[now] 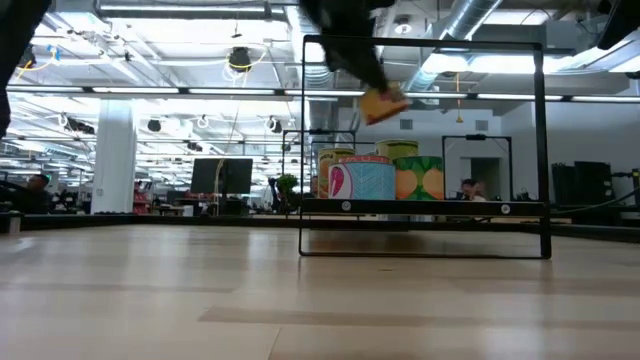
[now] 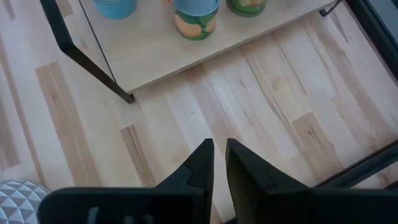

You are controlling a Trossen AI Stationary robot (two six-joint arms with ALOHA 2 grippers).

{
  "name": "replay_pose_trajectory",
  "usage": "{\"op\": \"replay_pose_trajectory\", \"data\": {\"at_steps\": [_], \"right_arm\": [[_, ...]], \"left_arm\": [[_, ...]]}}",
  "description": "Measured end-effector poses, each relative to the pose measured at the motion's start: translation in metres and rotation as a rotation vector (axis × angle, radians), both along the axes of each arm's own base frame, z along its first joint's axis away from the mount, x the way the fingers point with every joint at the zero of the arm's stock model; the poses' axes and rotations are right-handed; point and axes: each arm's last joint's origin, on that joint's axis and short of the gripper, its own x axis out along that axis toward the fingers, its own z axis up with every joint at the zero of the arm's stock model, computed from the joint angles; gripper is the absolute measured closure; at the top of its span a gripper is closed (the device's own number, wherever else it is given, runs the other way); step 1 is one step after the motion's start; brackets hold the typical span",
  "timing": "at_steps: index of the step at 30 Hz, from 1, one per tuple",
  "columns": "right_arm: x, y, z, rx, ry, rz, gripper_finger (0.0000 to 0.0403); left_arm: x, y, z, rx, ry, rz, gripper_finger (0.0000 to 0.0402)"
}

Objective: Pick and place cans onto a shelf
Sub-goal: Put the canned pineapple rings on the shelf

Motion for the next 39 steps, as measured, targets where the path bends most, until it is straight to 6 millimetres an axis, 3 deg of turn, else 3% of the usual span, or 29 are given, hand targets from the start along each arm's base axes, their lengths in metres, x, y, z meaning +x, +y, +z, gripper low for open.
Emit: {"op": "replay_pose_trajectory", "data": {"at_steps": [4,13,23,33,39], "right_arm": [[0.000,0.000,0.000,-0.008,0.004,0.012,0.0337],[0.000,0.000,0.000,-0.018,0.011,0.027,0.0337],[0.000,0.000,0.000,-0.023,0.009,0.036,0.0337],[0.000,0.000,0.000,-0.024,0.009,0.036,0.0337],[0.000,0.000,0.000,-0.025,0.010,0.039,0.0337]], "left_arm": [[0.024,-0.008,0.002,-0.049,0.001,-0.089,0.0401],[0.052,-0.017,-0.023,-0.113,0.117,-0.153,0.0401],[0.054,-0.031,-0.027,-0.125,0.116,-0.174,0.0401],[0.057,-0.032,-0.025,-0.147,0.084,-0.148,0.0401],[0.064,-0.036,-0.043,-0.128,0.115,-0.188,0.0401]]}}
